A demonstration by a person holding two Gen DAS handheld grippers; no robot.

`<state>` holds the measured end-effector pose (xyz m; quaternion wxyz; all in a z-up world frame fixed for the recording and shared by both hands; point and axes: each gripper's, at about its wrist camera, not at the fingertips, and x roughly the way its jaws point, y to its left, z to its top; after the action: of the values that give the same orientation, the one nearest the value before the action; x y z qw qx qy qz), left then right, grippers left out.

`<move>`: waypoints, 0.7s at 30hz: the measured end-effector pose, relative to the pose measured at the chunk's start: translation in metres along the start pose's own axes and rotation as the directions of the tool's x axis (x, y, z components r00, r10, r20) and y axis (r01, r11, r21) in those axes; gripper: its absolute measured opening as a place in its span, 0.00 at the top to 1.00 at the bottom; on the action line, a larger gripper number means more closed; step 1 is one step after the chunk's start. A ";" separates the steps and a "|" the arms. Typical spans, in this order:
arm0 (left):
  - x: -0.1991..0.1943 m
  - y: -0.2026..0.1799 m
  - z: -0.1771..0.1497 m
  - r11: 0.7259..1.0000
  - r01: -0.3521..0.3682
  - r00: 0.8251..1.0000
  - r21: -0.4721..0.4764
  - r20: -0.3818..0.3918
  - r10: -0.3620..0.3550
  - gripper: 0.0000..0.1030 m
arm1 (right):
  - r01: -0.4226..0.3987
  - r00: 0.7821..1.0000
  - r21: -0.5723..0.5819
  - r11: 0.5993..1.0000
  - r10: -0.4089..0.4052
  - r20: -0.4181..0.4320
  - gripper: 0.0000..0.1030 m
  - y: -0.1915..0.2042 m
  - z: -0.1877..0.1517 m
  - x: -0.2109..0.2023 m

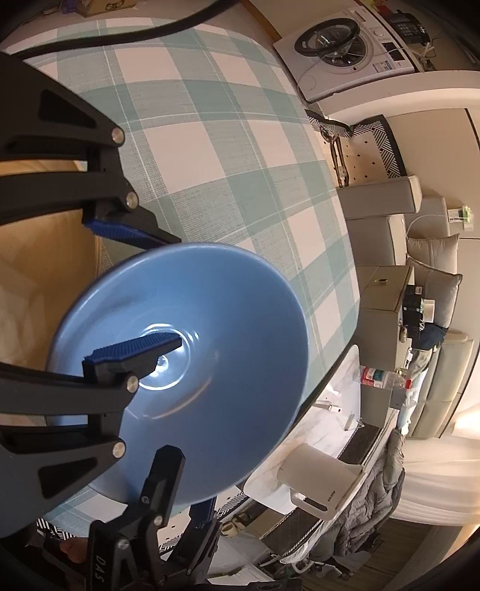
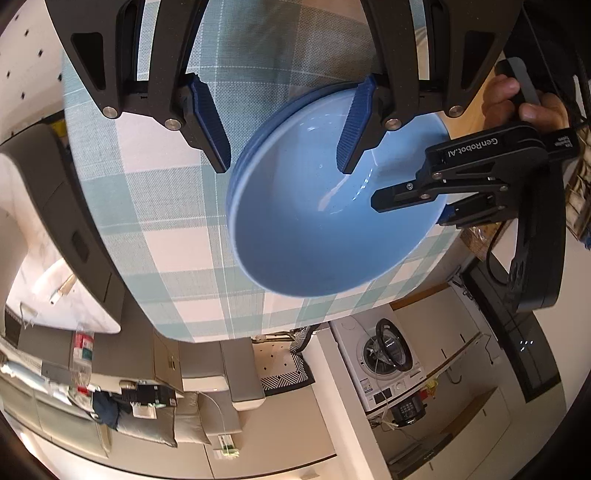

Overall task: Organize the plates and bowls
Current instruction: 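Lift the three stacked blue bowls with both tools and carry them over the cream plates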

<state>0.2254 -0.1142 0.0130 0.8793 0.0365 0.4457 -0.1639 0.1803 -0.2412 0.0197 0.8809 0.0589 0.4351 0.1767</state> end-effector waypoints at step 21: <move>-0.020 -0.005 0.002 0.995 0.091 0.995 -0.026 0.042 -0.090 0.57 | -0.017 0.998 0.012 1.000 0.016 0.058 0.53 0.001 0.001 -0.022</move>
<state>0.2141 -0.1138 0.0304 0.8803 0.0004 0.4311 -0.1981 0.1689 -0.2485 0.0367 0.8912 0.0730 0.4101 0.1793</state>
